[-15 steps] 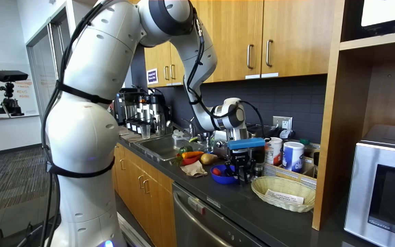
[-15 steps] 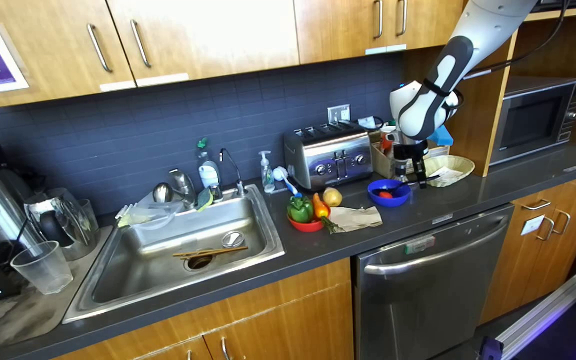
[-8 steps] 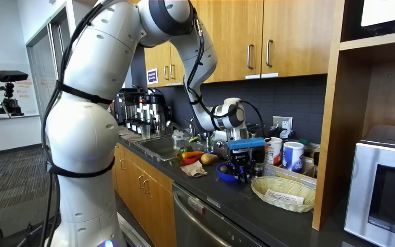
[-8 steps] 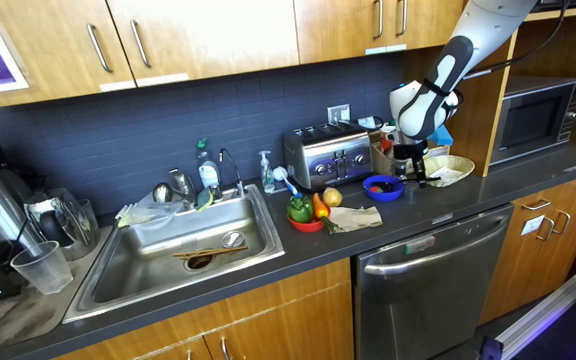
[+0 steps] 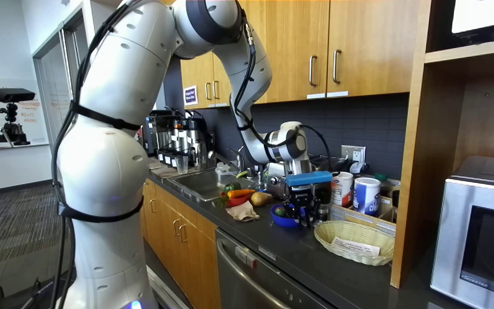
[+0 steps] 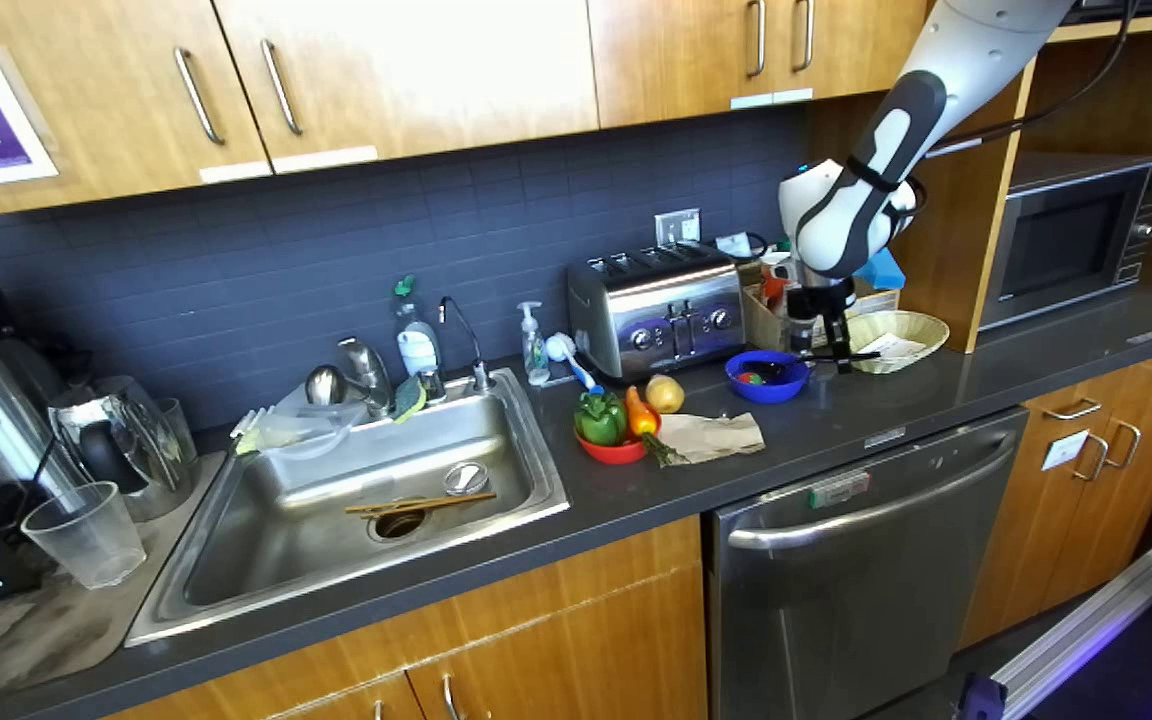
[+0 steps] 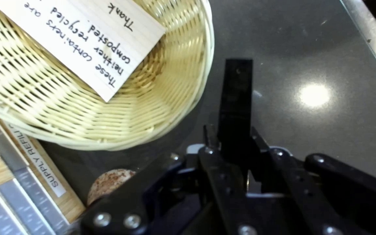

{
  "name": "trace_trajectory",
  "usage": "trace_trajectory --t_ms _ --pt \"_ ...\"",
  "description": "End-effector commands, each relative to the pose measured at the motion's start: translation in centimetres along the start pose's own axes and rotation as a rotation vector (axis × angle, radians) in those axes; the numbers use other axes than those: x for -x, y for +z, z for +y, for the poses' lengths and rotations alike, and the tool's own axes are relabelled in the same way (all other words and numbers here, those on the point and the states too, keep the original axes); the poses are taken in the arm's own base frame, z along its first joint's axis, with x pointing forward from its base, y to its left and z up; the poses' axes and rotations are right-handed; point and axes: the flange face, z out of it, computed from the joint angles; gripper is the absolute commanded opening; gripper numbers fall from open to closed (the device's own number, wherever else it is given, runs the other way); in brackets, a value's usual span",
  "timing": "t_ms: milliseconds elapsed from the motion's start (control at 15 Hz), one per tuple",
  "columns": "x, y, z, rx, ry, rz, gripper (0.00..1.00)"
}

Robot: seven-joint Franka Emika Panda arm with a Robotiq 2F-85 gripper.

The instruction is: Scoop up the object in the blue bowl and put it into the weaved basket

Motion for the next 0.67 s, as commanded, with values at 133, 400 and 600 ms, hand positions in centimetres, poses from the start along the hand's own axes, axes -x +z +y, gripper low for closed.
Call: trace_trajectory --t_ms 133,400,600 --pt "0.1 -0.7 0.2 0.076 0.025 -0.054 0.06" --pt "-0.3 -0.7 -0.2 0.131 0.033 -0.105 0.06" --pt "-0.9 -0.9 -0.9 0.16 0.03 -0.137 0.06"
